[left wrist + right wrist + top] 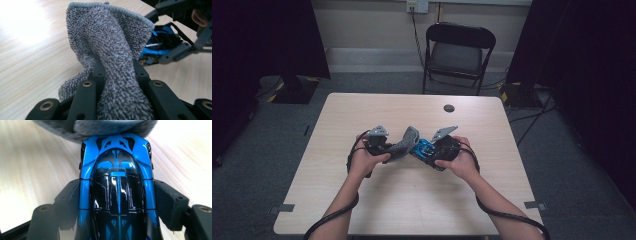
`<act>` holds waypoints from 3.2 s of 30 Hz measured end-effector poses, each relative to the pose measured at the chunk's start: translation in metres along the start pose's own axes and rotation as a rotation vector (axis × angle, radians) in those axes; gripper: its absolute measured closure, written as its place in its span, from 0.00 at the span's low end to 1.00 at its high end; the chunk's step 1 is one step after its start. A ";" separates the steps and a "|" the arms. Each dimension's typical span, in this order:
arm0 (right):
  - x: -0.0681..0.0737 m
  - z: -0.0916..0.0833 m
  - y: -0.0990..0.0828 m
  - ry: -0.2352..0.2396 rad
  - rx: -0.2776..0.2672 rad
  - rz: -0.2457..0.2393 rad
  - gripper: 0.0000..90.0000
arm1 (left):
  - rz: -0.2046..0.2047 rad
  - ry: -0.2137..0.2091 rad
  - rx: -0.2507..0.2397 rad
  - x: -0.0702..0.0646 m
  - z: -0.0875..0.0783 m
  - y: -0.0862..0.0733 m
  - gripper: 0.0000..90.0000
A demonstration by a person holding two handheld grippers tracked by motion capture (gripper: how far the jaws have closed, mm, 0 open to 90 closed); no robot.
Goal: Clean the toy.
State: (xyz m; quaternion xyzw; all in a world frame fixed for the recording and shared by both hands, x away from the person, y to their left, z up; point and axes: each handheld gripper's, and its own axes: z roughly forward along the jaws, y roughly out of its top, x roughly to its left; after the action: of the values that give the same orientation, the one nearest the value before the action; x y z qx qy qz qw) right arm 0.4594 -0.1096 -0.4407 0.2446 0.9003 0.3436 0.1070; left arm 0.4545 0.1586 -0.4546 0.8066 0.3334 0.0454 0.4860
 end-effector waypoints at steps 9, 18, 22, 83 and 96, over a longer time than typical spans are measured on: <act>-0.010 0.003 -0.003 -0.039 0.009 0.048 0.31 | 0.036 -0.009 0.046 -0.005 0.002 -0.013 0.79; -0.024 -0.003 -0.010 -0.066 0.003 0.089 0.31 | 0.078 0.071 0.066 -0.006 0.003 -0.026 0.63; -0.024 -0.006 -0.010 -0.067 -0.002 0.093 0.31 | 0.092 0.107 0.066 -0.004 -0.010 -0.026 0.54; -0.018 -0.004 0.024 -0.066 -0.077 0.151 0.31 | 0.095 -0.100 0.092 -0.082 0.060 -0.010 0.87; -0.018 -0.028 0.023 -0.062 -0.111 0.138 0.31 | 0.007 0.111 0.050 -0.025 0.016 -0.007 0.87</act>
State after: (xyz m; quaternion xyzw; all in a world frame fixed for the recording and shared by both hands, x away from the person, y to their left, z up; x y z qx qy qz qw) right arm 0.4732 -0.1199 -0.4043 0.3104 0.8572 0.3917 0.1244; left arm 0.4377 0.1339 -0.4621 0.8159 0.3581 0.0835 0.4462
